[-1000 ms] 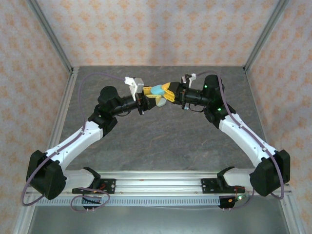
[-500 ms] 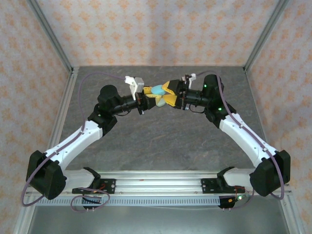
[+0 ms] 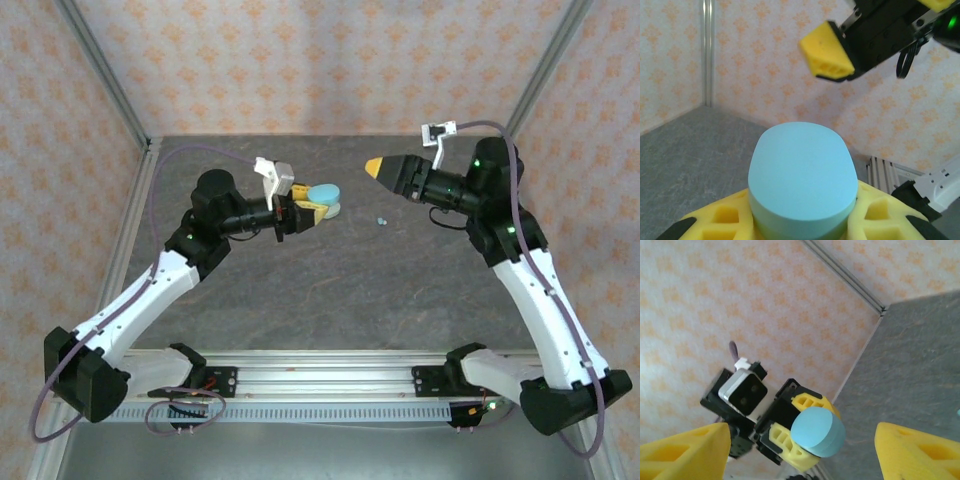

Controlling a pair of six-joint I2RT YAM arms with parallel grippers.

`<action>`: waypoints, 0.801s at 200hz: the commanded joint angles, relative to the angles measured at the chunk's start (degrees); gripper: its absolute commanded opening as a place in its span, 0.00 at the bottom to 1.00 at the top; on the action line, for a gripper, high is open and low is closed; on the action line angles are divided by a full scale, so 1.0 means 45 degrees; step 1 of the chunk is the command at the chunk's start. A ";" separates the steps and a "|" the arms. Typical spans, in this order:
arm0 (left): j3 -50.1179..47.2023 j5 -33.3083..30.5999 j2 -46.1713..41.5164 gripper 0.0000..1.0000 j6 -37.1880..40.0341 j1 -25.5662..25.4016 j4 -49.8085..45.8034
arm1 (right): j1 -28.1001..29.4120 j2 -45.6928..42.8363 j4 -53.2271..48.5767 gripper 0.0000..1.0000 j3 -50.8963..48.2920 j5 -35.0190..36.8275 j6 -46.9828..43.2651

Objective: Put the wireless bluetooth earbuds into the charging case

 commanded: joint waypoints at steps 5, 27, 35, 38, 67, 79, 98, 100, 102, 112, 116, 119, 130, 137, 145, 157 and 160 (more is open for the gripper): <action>0.0480 0.0690 -0.0357 0.14 0.0523 0.0010 -0.0817 | 0.0840 0.0354 -0.2632 0.77 0.0528 0.0446 -0.4363; 0.0500 0.0811 -0.0397 0.13 0.0496 -0.0028 -0.0899 | 0.1534 0.0749 -0.2999 0.78 0.0818 0.0156 -0.5322; 0.0548 0.0878 -0.0379 0.13 0.0496 -0.0039 -0.0941 | 0.1741 0.0895 -0.3105 0.78 0.0925 0.0075 -0.5664; 0.0573 0.0916 -0.0378 0.13 0.0497 -0.0060 -0.0955 | 0.1832 0.0950 -0.3173 0.78 0.0961 0.0062 -0.5776; 0.0859 0.1323 -0.0216 0.13 0.0513 -0.0156 -0.1252 | 0.2356 0.1377 -0.3567 0.79 0.1284 0.0040 -0.6629; 0.0996 0.1461 -0.0110 0.13 0.0531 -0.0168 -0.1384 | 0.2408 0.1595 -0.3631 0.79 0.1365 0.0029 -0.6769; 0.1153 0.1593 -0.0032 0.13 0.0573 -0.0224 -0.1541 | 0.2447 0.1747 -0.3630 0.78 0.1388 -0.0009 -0.6900; 0.1172 0.1609 -0.0018 0.13 0.0587 -0.0239 -0.1577 | 0.2447 0.1750 -0.3617 0.78 0.1388 -0.0005 -0.6916; 0.1181 0.1622 -0.0019 0.13 0.0576 -0.0243 -0.1591 | 0.2447 0.1765 -0.3618 0.78 0.1383 -0.0019 -0.6920; 0.1251 0.1657 0.0023 0.13 0.0635 -0.0257 -0.1668 | 0.2438 0.1808 -0.3594 0.78 0.1407 -0.0023 -0.6941; 0.1289 0.1671 0.0032 0.13 0.0649 -0.0253 -0.1709 | 0.2443 0.1830 -0.3593 0.77 0.1407 -0.0039 -0.6941; 0.1310 0.1687 0.0047 0.13 0.0667 -0.0274 -0.1733 | 0.2437 0.1851 -0.3593 0.77 0.1417 -0.0062 -0.6953; 0.1387 0.1757 0.0089 0.13 0.0694 -0.0284 -0.1813 | 0.2444 0.1916 -0.3569 0.75 0.1446 -0.0050 -0.6933; 0.1445 0.1803 0.0127 0.13 0.0713 -0.0312 -0.1865 | 0.2442 0.1926 -0.3555 0.74 0.1463 0.0032 -0.6894; 0.1510 0.1864 0.0162 0.13 0.0728 -0.0332 -0.1924 | 0.2441 0.1965 -0.3506 0.72 0.1465 0.0124 -0.6821; 0.1621 0.1914 0.0236 0.13 0.0814 -0.0374 -0.2092 | 0.2428 0.2022 -0.3338 0.68 0.1466 0.0265 -0.6627; 0.1647 0.1942 0.0256 0.13 0.0834 -0.0380 -0.2135 | 0.2428 0.2024 -0.3300 0.66 0.1471 0.0269 -0.6553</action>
